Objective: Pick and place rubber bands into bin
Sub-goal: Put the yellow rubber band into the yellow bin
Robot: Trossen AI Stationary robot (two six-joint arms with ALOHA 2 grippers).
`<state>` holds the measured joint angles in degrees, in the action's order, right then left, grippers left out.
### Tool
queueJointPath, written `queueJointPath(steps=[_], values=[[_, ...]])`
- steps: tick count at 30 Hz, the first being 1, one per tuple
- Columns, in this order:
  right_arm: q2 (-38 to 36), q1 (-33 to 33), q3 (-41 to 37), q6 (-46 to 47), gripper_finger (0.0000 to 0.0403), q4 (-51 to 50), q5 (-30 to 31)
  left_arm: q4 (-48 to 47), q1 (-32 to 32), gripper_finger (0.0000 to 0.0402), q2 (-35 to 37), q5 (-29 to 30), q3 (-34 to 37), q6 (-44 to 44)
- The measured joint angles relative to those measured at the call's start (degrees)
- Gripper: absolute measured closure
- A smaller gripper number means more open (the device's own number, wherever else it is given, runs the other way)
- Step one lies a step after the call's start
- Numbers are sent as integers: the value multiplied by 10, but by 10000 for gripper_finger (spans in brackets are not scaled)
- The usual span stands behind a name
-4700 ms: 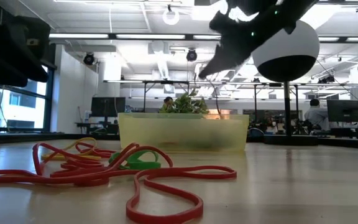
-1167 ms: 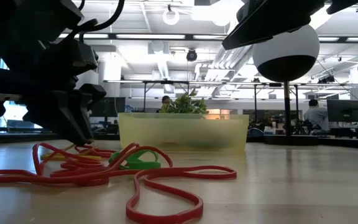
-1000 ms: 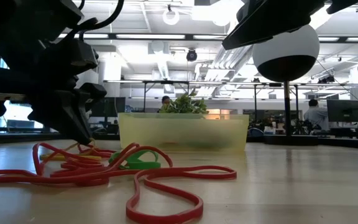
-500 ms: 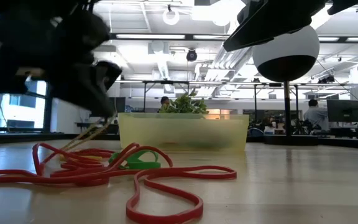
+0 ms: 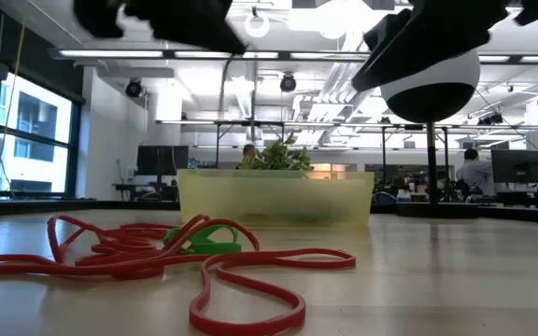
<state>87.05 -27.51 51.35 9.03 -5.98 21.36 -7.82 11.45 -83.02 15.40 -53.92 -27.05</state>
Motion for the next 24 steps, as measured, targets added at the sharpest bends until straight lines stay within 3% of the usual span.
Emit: queueJointPath(steps=[9,17,24], values=[[0,-45,0,26,263,-2,33,-64,-97,401,1,4,-88,-94],[0,-87,0,57,263,-3,70,-77,-257,402,-3,-103,-90,-107],[0,-112,0,73,263,-6,105,-94,-337,402,-47,-182,-90,-109]])
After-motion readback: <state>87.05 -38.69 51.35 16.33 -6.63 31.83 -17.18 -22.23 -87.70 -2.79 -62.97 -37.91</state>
